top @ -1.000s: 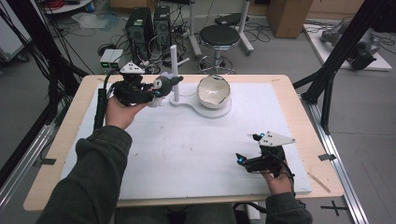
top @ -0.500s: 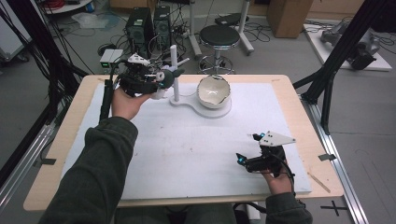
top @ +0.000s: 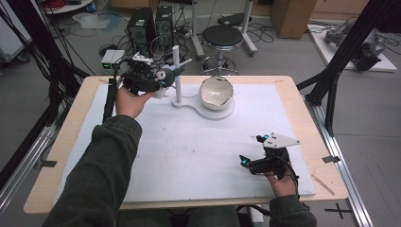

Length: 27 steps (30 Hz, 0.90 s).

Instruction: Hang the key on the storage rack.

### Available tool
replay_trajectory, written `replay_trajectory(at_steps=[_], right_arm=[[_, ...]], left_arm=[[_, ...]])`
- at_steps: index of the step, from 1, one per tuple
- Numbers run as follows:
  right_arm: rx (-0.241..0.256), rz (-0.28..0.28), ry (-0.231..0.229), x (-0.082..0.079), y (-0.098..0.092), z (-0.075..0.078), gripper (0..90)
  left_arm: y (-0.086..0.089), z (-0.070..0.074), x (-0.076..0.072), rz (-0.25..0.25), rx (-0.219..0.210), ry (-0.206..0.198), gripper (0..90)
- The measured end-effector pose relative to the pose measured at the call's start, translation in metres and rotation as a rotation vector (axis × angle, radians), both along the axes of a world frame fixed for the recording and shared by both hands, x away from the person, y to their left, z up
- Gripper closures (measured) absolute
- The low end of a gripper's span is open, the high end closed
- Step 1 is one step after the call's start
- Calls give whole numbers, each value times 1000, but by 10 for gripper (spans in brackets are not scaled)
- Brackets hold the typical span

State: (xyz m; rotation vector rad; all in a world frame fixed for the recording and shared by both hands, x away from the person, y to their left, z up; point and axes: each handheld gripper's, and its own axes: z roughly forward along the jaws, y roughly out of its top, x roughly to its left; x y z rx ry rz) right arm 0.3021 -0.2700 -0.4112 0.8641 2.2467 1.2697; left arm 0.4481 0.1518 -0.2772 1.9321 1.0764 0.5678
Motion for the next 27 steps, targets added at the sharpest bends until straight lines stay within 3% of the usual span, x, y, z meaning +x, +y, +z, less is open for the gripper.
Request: replay_trajectory(at_steps=[15, 23, 27], right_arm=[[-4, -2, 4, -1, 0, 0, 24], [-6, -1, 1, -1, -1, 0, 24], [-5, -2, 1, -1, -1, 0, 24]], left_arm=[[10, -23, -7, 0, 27, 20, 619], [11, -31, -11, -24, 65, 20, 618], [7, -35, -12, -41, 123, 26, 616]])
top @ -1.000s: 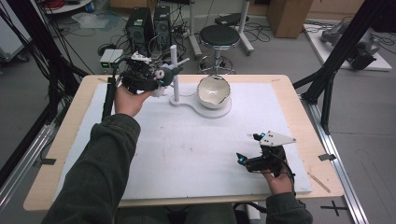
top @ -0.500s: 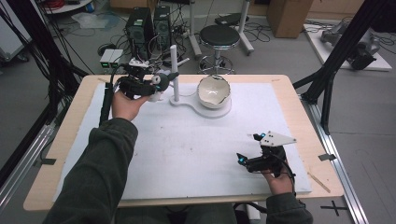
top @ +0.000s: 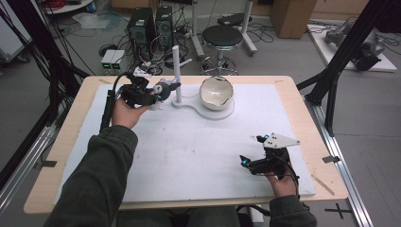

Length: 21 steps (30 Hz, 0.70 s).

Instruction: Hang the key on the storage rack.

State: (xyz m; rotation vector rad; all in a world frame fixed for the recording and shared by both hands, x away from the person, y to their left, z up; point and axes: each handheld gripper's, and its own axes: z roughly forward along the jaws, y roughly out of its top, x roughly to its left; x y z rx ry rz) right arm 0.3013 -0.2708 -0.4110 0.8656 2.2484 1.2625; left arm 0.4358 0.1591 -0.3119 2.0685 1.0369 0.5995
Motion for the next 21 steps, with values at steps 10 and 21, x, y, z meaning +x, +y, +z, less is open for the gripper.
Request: replay_trajectory(at_steps=[10, 21], right_arm=[[-1, 0, 0, 0, -1, 0, 24], [-1, 1, 2, 0, 0, 0, 24]], left_arm=[[-9, -6, 1, -16, 53, 10, 609], [-8, -7, 3, 3, 41, 41, 411]])
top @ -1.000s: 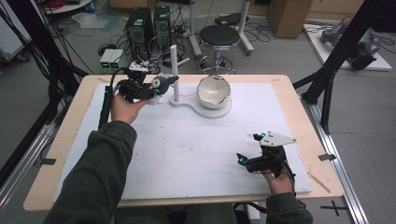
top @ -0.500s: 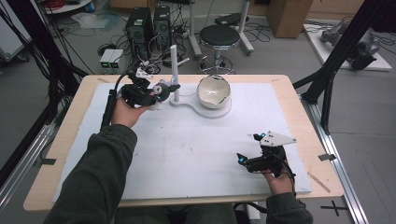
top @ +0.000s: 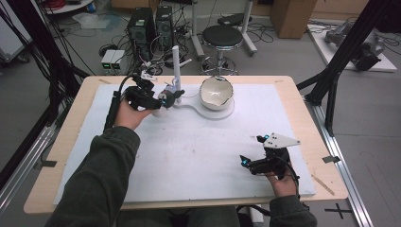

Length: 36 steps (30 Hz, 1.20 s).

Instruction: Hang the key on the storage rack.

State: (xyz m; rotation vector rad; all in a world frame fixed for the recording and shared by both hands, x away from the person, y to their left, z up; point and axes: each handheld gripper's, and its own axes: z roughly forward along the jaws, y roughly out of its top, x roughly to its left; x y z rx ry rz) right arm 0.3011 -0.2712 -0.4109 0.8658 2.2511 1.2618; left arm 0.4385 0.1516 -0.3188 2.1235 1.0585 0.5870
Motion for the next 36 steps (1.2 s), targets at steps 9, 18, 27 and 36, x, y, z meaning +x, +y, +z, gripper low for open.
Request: replay_trajectory(at_steps=[9, 18, 27, 36], right_arm=[[-4, 3, -2, 0, 1, 0, 24], [-4, 2, -2, 0, 1, 0, 24], [-3, 1, -4, 0, 0, 0, 24], [-6, 0, -5, 0, 0, 0, 24]], left_arm=[[2, 4, -3, -5, -14, -9, 380], [-3, 7, -8, -37, -25, -25, 379], [-5, 9, -13, -60, -31, -32, 378], [-1, 9, -21, -62, -49, -43, 375]])
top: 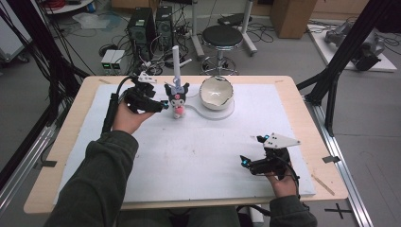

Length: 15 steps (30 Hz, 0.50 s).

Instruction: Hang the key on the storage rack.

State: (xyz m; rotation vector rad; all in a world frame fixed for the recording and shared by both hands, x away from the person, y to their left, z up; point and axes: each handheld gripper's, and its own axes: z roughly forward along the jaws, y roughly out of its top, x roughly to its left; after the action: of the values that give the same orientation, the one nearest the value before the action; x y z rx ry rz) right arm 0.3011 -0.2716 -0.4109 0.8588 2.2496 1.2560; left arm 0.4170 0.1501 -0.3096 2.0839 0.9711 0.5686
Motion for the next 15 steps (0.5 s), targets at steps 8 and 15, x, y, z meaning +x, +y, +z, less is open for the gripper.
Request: replay_trajectory(at_steps=[8, 15], right_arm=[[-1, -2, 4, 0, 1, 0, 24], [-3, -2, 4, 0, 0, 0, 24]], left_arm=[[5, -3, -7, -7, -24, 7, 372], [6, 2, -15, -22, -30, -9, 365]])
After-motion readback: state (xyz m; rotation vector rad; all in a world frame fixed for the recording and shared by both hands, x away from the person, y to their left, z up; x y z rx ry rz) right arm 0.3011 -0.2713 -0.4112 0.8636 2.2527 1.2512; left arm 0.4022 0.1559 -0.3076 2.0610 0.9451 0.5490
